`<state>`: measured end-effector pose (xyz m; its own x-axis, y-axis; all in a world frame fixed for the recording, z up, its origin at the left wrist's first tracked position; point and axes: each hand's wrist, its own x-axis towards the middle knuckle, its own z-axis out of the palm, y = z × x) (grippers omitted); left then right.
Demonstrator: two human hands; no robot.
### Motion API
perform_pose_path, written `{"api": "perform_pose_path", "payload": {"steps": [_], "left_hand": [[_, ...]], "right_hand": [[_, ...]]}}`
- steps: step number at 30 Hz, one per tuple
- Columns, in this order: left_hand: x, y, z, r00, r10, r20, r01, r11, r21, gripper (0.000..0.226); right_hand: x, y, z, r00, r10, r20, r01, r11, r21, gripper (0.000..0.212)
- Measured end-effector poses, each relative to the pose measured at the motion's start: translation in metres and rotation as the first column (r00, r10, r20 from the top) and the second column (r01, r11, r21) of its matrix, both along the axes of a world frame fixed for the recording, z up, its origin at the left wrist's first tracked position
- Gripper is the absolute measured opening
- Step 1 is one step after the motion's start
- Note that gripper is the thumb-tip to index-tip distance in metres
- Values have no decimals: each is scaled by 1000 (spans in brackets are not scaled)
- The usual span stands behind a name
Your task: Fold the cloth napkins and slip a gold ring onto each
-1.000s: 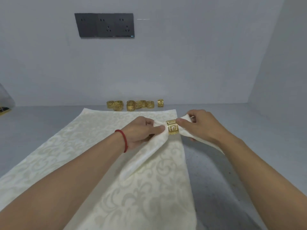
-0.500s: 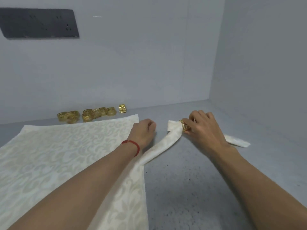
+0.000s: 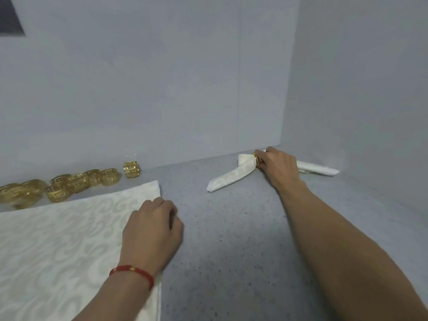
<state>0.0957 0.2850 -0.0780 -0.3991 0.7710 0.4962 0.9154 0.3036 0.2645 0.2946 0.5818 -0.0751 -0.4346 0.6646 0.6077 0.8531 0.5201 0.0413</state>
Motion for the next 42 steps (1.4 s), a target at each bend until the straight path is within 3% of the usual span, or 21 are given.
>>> {"api": "perform_pose_path", "payload": {"steps": [5,10,16,19,24,26,31,35,38,40,42], "left_hand": [[1,1,-1,998,-1,-61,2,1000,21,7],[1,1,-1,987,0,-159,3,1000,21,23],[-2,3,-6,986,-3,-169,8,1000,29,10],[-5,4,-9,987,-16,-161,22,999,35,10],[-5,7,-13,985,-16,-173,29,997,74,7],[-7,7,-14,987,-12,-163,21,999,50,8],[-2,4,-7,1000,4,-28,-5,1000,-5,7],[3,-4,12,982,49,180,-29,993,-115,21],[-3,-28,31,920,-17,392,78,987,-141,34],[-7,-57,42,911,-74,406,125,987,-100,43],[-10,-105,46,928,-88,362,120,990,-69,39]], "right_hand": [[-24,39,4,995,-31,92,29,999,27,7],[-31,58,6,988,-65,141,61,998,32,12],[-41,67,5,965,-146,218,140,989,46,11],[-40,72,3,970,-140,200,131,990,55,9],[-34,64,4,994,-50,100,51,999,-11,39],[-31,49,3,998,-19,67,22,999,-38,33],[-29,-36,2,998,64,-21,-66,995,-81,24],[-31,-166,-1,943,319,-98,-327,942,-73,25],[-30,-269,6,852,490,-184,-512,852,-107,19],[-27,-323,19,774,582,-250,-627,758,-180,15],[-23,-371,35,696,642,-322,-715,584,-383,23]]}}
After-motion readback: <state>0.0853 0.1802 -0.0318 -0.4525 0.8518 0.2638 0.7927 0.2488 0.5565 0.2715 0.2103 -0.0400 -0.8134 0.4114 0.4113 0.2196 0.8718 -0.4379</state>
